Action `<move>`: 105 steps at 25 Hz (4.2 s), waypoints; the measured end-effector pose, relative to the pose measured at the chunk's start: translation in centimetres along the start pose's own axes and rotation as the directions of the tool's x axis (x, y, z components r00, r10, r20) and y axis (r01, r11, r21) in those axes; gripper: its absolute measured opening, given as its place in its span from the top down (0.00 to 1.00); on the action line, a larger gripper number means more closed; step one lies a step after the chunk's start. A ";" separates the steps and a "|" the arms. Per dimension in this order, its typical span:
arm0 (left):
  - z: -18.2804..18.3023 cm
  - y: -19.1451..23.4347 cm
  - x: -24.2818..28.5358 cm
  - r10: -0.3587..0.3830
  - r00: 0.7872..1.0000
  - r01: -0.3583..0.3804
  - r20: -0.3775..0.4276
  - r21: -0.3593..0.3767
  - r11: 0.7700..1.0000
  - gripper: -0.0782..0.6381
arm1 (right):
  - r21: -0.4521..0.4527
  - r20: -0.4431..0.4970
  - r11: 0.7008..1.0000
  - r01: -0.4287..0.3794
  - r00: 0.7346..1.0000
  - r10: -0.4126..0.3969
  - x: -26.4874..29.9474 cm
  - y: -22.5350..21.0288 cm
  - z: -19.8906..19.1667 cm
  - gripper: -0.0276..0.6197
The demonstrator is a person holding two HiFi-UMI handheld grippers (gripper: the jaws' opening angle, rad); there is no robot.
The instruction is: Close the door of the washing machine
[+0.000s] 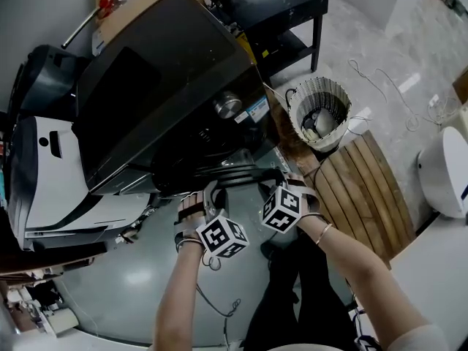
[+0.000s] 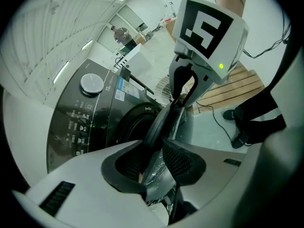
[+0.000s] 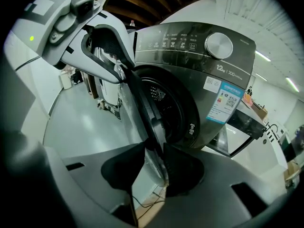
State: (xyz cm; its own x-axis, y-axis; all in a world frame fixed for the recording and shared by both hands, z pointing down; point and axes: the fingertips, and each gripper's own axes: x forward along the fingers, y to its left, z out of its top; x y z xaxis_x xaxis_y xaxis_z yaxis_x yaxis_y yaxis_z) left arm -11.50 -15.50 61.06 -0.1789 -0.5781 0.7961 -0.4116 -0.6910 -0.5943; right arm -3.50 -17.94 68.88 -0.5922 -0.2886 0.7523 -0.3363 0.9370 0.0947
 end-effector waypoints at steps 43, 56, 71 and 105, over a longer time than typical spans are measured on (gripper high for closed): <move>0.3 7.6 7.2 0.181 0.983 -0.182 -0.022 -0.171 0.968 0.70 | 0.078 0.116 0.983 0.166 0.978 -0.174 6.9 -10.0 4.9 0.71; 0.2 8.2 7.7 0.184 0.982 -0.186 -0.029 -0.168 0.968 0.69 | 0.075 0.106 0.982 0.172 0.978 -0.179 7.5 -10.5 5.4 0.69; 0.3 8.2 7.8 0.190 0.981 -0.194 -0.040 -0.186 0.963 0.68 | 0.073 0.118 0.986 0.151 0.980 -0.159 7.8 -10.4 5.3 0.69; 0.3 8.0 5.4 0.200 0.978 -0.208 -0.056 -0.245 0.947 0.62 | 0.172 0.124 0.978 0.118 0.982 -0.140 5.1 -9.9 4.7 0.68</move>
State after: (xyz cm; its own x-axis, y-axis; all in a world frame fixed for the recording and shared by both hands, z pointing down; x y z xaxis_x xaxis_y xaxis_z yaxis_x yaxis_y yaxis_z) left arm -15.47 -24.31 60.61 -0.3076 -0.6795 0.6661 -0.5713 -0.4280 -0.7004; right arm -6.60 -29.63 68.66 -0.6255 -0.4395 0.6446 -0.5245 0.8485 0.0695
